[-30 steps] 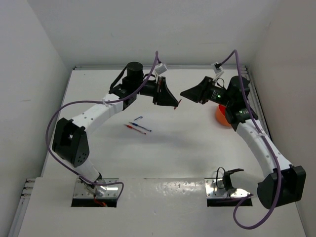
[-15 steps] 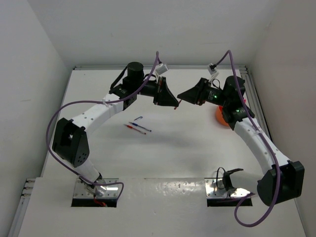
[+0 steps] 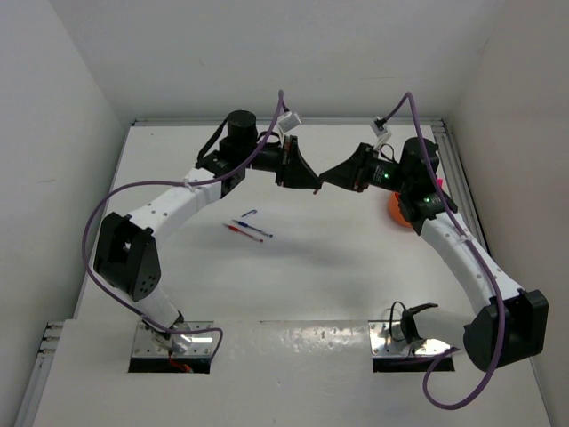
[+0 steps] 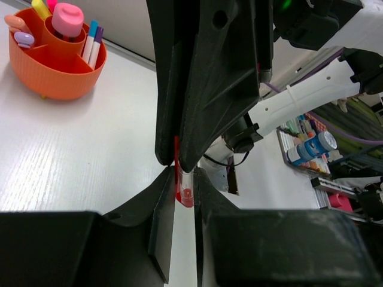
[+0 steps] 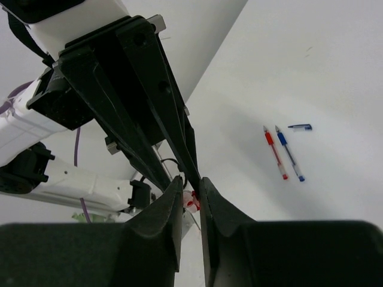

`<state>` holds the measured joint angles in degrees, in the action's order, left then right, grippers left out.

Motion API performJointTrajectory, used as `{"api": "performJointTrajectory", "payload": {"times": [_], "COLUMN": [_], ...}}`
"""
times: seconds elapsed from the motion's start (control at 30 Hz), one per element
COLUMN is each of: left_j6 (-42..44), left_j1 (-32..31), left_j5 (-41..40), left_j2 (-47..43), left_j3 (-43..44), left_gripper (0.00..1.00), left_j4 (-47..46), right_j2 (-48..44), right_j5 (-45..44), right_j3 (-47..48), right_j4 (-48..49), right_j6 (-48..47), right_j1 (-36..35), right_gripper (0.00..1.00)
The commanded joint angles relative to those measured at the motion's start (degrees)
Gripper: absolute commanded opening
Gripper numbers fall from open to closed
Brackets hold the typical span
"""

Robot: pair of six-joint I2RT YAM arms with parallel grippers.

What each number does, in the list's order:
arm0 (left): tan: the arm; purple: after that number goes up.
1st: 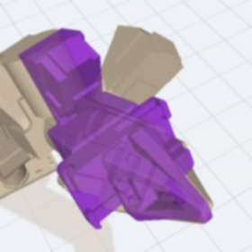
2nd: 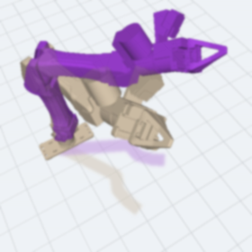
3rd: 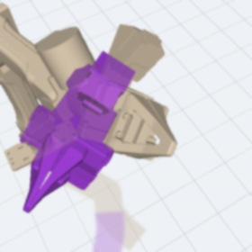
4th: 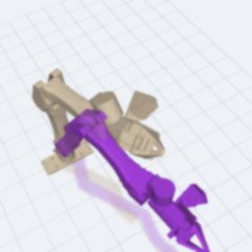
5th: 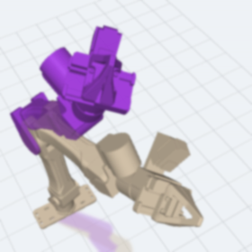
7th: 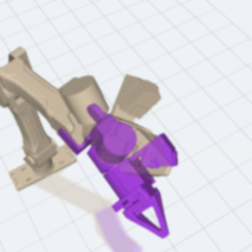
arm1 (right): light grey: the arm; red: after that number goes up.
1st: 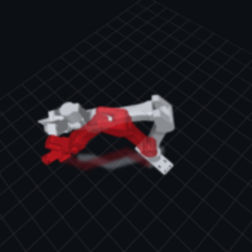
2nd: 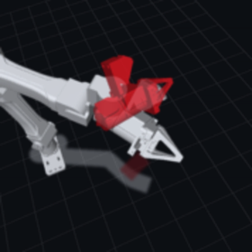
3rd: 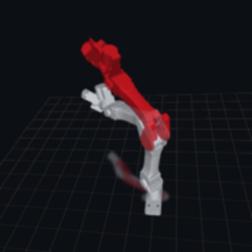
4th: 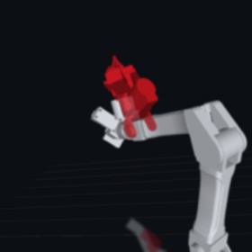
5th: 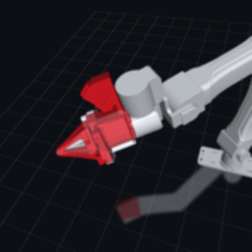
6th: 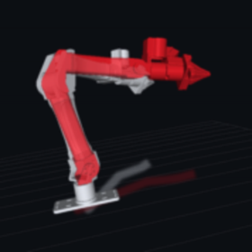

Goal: Sort the stationery into containers
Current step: Pick up the pen cap from the center of the board.

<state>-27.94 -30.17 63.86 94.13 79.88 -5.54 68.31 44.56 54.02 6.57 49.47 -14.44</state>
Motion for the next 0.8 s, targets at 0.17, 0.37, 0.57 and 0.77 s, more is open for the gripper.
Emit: {"api": "performJointTrajectory", "payload": {"times": [0.17, 0.37, 0.57, 0.77], "left_j6": [-2.47, 3.58, 16.78, 23.26], "left_j1": [0.47, 0.55, -2.16, 0.72], "left_j5": [0.13, -8.55, -31.02, -40.49], "left_j2": [-0.70, -0.96, -3.15, -6.14], "left_j3": [1.42, 3.09, 7.13, 6.79], "left_gripper": [0.45, 1.00, 1.00, 1.00], "left_j4": [-3.69, 7.88, 23.20, 29.88], "right_j2": [-1.78, -2.04, -1.43, -1.34], "right_j5": [-2.01, -4.21, -6.76, -9.92], "right_j3": [1.17, 2.05, 3.55, 5.39], "right_j4": [-1.12, -3.05, -6.39, -12.18], "right_j6": [-3.41, -3.86, -5.09, -7.55], "right_j1": [-0.59, -0.59, -0.59, -0.59], "right_gripper": [0.00, 0.00, 0.00, 0.00]}}
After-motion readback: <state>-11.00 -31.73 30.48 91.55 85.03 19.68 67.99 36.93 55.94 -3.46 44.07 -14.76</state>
